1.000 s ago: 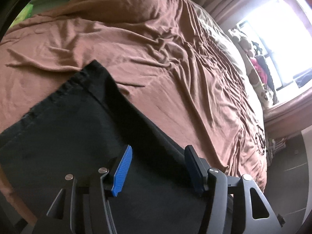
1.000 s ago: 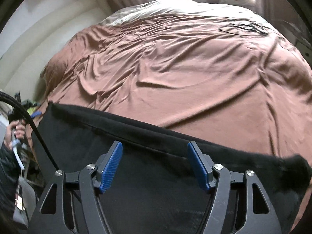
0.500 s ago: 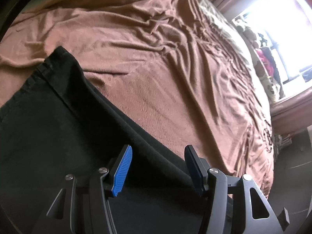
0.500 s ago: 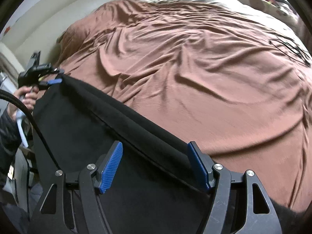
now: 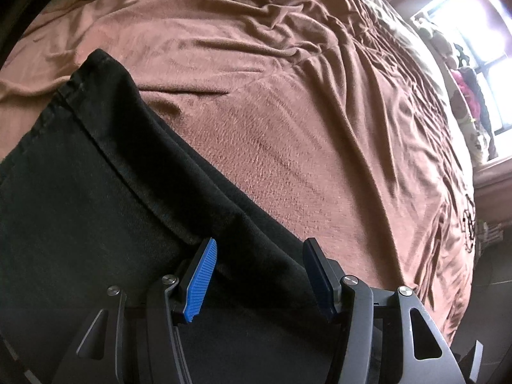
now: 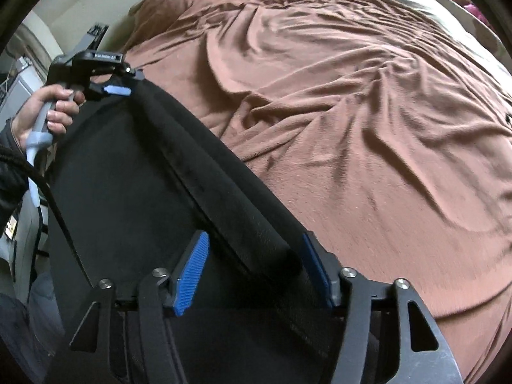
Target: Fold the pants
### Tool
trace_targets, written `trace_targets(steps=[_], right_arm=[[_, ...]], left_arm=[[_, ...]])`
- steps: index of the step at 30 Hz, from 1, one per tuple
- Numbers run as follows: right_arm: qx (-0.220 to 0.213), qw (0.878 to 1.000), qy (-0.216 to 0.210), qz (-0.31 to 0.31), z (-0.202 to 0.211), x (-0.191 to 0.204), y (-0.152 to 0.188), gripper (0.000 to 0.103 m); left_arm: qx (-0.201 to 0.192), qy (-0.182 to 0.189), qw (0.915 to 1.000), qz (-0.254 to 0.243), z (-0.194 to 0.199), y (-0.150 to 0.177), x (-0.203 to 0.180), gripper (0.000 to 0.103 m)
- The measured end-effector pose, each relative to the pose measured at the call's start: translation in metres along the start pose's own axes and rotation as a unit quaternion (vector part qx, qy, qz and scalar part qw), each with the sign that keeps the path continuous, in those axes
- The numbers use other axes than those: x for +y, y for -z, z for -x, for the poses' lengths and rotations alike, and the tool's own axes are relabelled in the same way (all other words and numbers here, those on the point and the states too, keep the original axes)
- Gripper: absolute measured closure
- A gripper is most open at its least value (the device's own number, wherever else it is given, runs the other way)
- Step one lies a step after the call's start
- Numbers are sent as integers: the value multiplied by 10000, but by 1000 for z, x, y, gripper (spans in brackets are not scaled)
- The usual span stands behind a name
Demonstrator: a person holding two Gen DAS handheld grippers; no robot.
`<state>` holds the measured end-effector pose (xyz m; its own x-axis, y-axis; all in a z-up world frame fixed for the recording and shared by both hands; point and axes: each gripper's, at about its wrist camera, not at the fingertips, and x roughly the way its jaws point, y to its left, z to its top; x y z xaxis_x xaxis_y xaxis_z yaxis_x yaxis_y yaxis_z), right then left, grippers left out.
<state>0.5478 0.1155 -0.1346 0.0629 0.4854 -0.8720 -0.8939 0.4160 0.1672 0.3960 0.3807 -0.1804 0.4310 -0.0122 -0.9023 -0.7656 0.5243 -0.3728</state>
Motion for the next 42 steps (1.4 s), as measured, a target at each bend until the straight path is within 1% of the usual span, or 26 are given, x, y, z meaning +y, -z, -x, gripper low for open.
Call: trace_targets(steps=[2, 4, 6, 7, 8, 9, 10, 11, 12, 13, 21, 26, 30, 33, 35, 36, 37, 39, 40, 41, 42], right_arm=[[97, 9999, -35, 17, -8, -2, -2, 66], [176, 9998, -81, 18, -14, -2, -3, 66], [235, 9996, -129, -8, -19, -4, -5, 66], [252, 9996, -137, 1, -21, -4, -6, 66], [256, 9996, -118, 31, -20, -4, -5, 71], [242, 9996, -97, 74, -19, -4, -4, 85], [203, 9997, -36, 118, -17, -3, -4, 95], [163, 9997, 34, 154, -16, -1, -4, 100], [114, 9998, 71, 169, -15, 0, -4, 103], [75, 9998, 91, 175, -13, 1, -3, 103], [-370, 9985, 350, 205, 18, 12, -3, 103], [-504, 9969, 590, 115, 32, 10, -9, 103], [-356, 9975, 607, 43, 21, 7, -13, 103], [-92, 9981, 599, -68, -1, 1, -15, 103], [109, 9981, 569, -198, -16, -4, -15, 103], [140, 9979, 585, -241, -19, -5, -15, 101], [114, 9977, 606, -279, -19, -5, -15, 100], [69, 9978, 570, -331, -14, -3, -16, 98], [29, 9977, 565, -385, -9, -2, -16, 97], [-11, 9975, 561, -431, -5, -4, -15, 92], [-59, 9972, 560, -487, 1, -7, -15, 83]], left_arm=[[3, -70, 10000, 54, -1, 0, -1, 45], [23, -169, 9998, 29, -3, 0, -3, 45], [46, -264, 9996, -1, -4, 0, -4, 47], [48, -331, 9994, 3, -5, 0, -4, 53], [30, -410, 9992, 21, -5, -1, -3, 67], [-23, -453, 9989, 94, -4, -2, 0, 76], [-29, -367, 9991, 186, -4, -3, 3, 97], [25, -282, 9993, 240, -5, -4, 5, 99], [23, -257, 9993, 262, -4, -4, 5, 99], [-2, -247, 9994, 253, -2, -4, 6, 100], [-254, -9, 9994, 239, 16, -5, 4, 102], [-477, 1, 9987, 150, 23, -9, -6, 102], [-328, -90, 9992, 202, 6, -16, -4, 102], [-139, -150, 9994, 288, -12, -17, 2, 100], [-144, -131, 9996, 213, -15, -17, 2, 99], [-167, -103, 9997, 150, -13, -17, 2, 98], [-146, -66, 9998, 97, -11, -18, 2, 96], [-109, 34, 9999, 43, -7, -18, 3, 86], [-117, 63, 9999, 31, -4, -17, 5, 77], [-141, 82, 9999, 19, 0, -16, 7, 70], [-191, 111, 9998, -13, 6, -15, 10, 67]])
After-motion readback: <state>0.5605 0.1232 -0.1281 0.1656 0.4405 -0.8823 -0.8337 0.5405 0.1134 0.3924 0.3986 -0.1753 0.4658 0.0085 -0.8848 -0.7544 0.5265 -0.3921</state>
